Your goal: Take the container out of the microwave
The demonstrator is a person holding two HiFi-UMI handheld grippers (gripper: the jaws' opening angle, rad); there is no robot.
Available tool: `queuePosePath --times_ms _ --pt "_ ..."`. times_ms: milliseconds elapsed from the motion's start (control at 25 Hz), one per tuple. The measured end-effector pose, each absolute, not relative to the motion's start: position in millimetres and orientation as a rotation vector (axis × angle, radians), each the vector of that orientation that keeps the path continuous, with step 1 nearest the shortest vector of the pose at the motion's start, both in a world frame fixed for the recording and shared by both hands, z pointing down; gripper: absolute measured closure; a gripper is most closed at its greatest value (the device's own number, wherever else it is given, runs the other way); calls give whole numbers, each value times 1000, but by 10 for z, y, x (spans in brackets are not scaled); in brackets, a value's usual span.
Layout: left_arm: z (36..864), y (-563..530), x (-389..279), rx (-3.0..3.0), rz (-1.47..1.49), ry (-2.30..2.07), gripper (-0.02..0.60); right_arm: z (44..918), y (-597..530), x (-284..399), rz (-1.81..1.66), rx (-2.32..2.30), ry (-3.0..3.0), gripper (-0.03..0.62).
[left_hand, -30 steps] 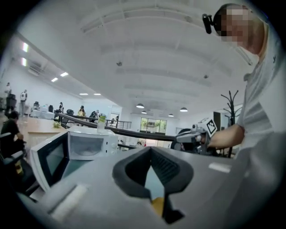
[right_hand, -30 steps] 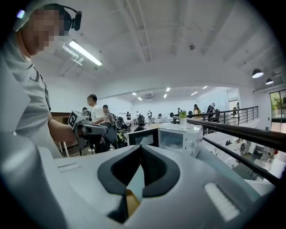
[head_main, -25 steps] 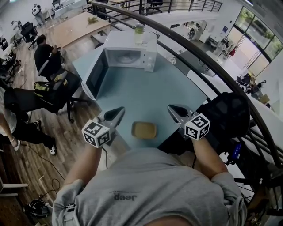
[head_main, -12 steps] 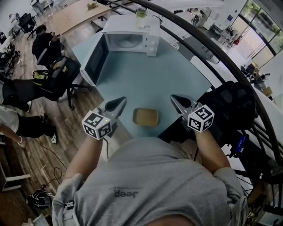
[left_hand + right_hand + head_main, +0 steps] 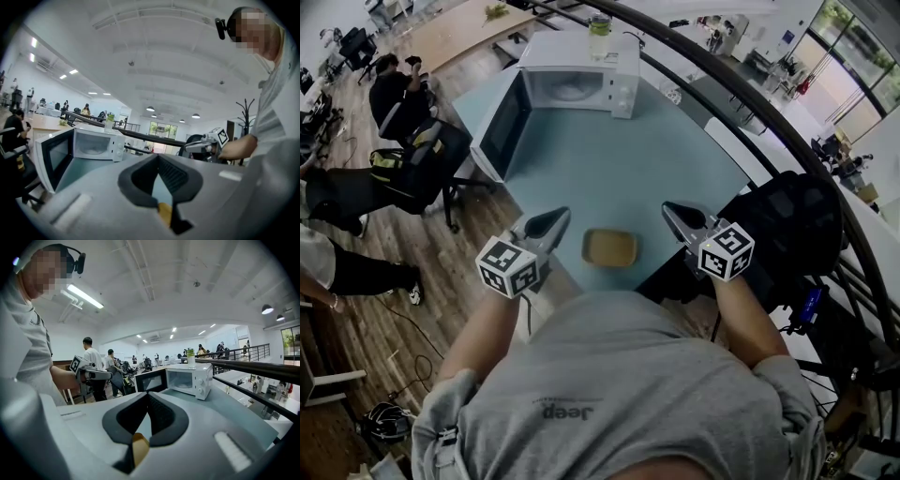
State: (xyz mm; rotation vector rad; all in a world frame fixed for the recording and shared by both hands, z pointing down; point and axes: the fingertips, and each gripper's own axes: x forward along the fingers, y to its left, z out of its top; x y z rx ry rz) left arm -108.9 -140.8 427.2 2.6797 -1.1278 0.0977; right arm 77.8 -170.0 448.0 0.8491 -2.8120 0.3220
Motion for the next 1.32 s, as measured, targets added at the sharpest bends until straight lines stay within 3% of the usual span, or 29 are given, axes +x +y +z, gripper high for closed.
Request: queuePosePath --times_ms 1320 --pt "4275 -1304 -1035 2703 121 -1110 558 4517 -1615 774 267 848 -2775 591"
